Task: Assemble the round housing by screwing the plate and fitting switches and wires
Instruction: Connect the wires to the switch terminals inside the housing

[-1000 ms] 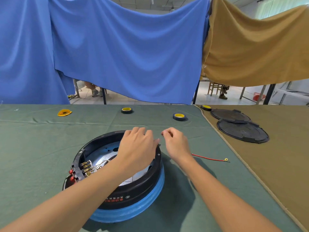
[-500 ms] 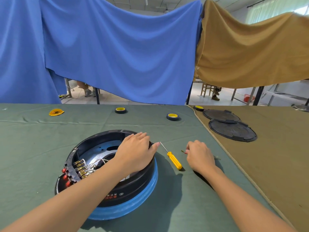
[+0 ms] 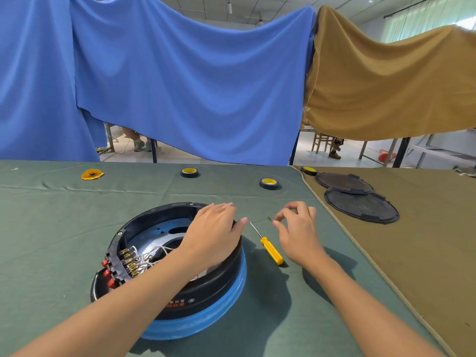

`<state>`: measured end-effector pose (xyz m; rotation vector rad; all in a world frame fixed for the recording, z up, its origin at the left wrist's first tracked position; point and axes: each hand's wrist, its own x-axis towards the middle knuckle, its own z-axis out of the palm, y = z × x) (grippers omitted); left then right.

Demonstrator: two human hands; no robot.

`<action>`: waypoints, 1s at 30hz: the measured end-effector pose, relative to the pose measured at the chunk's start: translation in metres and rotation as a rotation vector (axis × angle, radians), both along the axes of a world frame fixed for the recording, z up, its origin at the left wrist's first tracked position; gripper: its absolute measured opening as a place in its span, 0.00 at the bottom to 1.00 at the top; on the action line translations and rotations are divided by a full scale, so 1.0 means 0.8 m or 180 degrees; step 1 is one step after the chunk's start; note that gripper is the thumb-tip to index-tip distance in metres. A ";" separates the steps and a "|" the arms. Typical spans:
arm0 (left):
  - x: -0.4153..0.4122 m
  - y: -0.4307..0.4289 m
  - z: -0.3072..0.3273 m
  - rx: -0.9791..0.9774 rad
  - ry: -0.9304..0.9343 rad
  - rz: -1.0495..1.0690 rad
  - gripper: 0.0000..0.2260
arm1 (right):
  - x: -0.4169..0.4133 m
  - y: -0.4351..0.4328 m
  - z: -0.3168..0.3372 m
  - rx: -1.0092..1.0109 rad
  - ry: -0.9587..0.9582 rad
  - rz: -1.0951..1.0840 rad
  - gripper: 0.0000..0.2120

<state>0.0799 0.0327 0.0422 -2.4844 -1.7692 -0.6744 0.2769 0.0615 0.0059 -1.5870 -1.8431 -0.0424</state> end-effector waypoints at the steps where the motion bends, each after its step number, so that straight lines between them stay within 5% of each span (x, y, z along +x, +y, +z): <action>1: 0.001 -0.002 0.004 0.0045 -0.0363 -0.0046 0.20 | -0.011 -0.003 0.012 -0.0038 0.0341 0.0186 0.03; 5: -0.002 -0.009 0.026 0.0107 -0.2014 -0.0181 0.11 | -0.054 -0.023 0.058 -0.0403 0.1741 0.0981 0.06; 12: -0.019 -0.019 0.049 -0.0042 -0.3738 -0.0325 0.10 | -0.103 -0.037 0.089 -0.1012 0.3285 0.1864 0.08; 18: -0.031 -0.029 0.054 -0.0063 -0.3991 -0.0360 0.08 | -0.122 -0.038 0.096 -0.1177 0.3627 0.2152 0.08; 26: -0.037 -0.027 0.063 0.0186 -0.4327 -0.0127 0.05 | -0.130 -0.036 0.096 -0.0600 0.2918 0.1978 0.09; 28: -0.041 -0.026 0.062 0.0374 -0.4107 -0.0024 0.06 | -0.129 -0.032 0.091 -0.0565 0.2802 0.1687 0.10; 30: -0.048 -0.025 0.059 0.0662 -0.3275 0.0196 0.06 | -0.125 -0.027 0.083 -0.0551 0.2794 0.1404 0.10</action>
